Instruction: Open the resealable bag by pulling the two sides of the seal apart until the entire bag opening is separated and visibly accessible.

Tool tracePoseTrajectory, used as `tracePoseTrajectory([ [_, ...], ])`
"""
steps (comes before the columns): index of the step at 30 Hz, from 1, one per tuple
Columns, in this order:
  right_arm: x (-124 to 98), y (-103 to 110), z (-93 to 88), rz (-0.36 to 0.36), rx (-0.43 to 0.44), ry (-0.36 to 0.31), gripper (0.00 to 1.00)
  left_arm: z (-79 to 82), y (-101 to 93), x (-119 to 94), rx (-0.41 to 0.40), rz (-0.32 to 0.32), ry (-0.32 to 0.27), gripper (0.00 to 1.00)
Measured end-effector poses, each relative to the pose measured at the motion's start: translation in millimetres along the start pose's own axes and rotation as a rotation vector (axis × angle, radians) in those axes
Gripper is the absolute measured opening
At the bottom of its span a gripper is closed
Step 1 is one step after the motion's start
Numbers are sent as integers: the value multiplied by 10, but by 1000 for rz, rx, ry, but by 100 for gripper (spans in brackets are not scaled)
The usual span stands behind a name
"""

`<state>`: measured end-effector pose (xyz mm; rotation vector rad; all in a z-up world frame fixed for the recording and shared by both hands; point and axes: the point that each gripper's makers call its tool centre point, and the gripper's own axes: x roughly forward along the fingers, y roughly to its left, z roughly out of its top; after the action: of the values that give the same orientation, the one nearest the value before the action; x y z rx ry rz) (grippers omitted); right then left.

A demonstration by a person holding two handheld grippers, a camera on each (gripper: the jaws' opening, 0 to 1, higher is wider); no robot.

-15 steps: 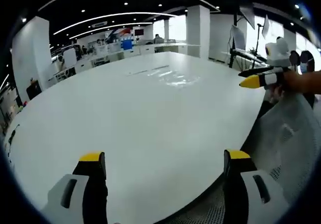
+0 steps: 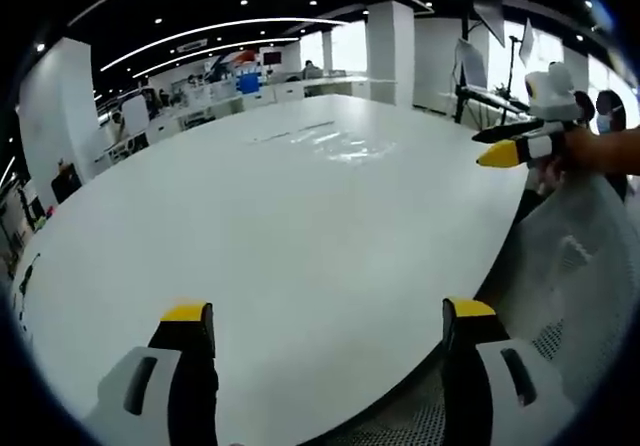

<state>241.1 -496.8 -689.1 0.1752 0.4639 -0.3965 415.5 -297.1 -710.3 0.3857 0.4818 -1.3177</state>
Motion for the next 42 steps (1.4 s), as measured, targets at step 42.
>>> tracePoseTrajectory([
  [42, 39, 13, -83, 5, -43, 46, 95, -32, 4, 15, 51, 1, 12, 94],
])
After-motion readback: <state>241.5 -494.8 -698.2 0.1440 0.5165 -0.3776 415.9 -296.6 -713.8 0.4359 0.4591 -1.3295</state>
